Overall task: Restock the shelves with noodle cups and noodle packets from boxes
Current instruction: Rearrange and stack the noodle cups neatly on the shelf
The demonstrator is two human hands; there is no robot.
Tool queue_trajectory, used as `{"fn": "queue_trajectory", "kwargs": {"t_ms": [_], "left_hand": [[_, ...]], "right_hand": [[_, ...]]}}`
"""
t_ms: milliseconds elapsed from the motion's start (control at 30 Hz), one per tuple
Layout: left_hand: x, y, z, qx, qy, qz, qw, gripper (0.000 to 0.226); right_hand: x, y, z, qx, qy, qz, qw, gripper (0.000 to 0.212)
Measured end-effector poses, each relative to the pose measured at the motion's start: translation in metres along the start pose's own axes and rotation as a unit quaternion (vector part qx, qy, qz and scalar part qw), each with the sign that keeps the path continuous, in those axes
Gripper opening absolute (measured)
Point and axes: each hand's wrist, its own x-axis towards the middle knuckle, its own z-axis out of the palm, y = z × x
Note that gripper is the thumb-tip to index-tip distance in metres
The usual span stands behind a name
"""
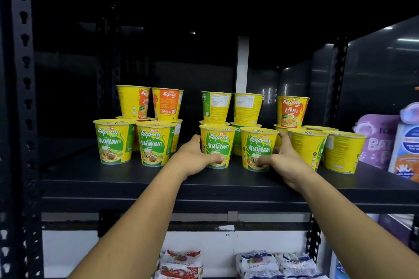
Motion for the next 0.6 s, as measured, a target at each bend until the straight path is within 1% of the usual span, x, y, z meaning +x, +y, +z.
{"fn": "queue_trajectory", "kwargs": {"t_ms": [100, 167, 367, 500, 600], "left_hand": [[-0.0011, 0.0011, -0.0007, -0.023, 0.007, 0.004, 1.0, 0.065], [-0.002, 0.0016, -0.0011, -0.04, 0.015, 0.006, 0.999, 0.067], [-0.004, 0.0022, -0.0006, -0.044, 0.01, 0.009, 0.999, 0.064], [-0.0041, 0.0034, -0.0002, -0.035, 0.013, 0.013, 0.999, 0.058], [-0.0042, 0.0033, -0.0001, -0.03, 0.018, 0.014, 0.999, 0.058]], "right_hand": [[0.0025, 0.0001, -0.0009, 0.012, -0.008, -0.002, 1.0, 0.128], [0.0041, -0.0003, -0.002, 0.025, -0.014, 0.002, 1.0, 0.122], [0.0046, -0.0014, -0.0021, 0.027, -0.028, 0.011, 0.999, 0.085], [0.0059, 0.0015, -0.0017, -0.013, -0.024, -0.007, 1.0, 0.06], [0.0082, 0.004, -0.0021, -0.024, -0.028, -0.012, 0.999, 0.053]]}}
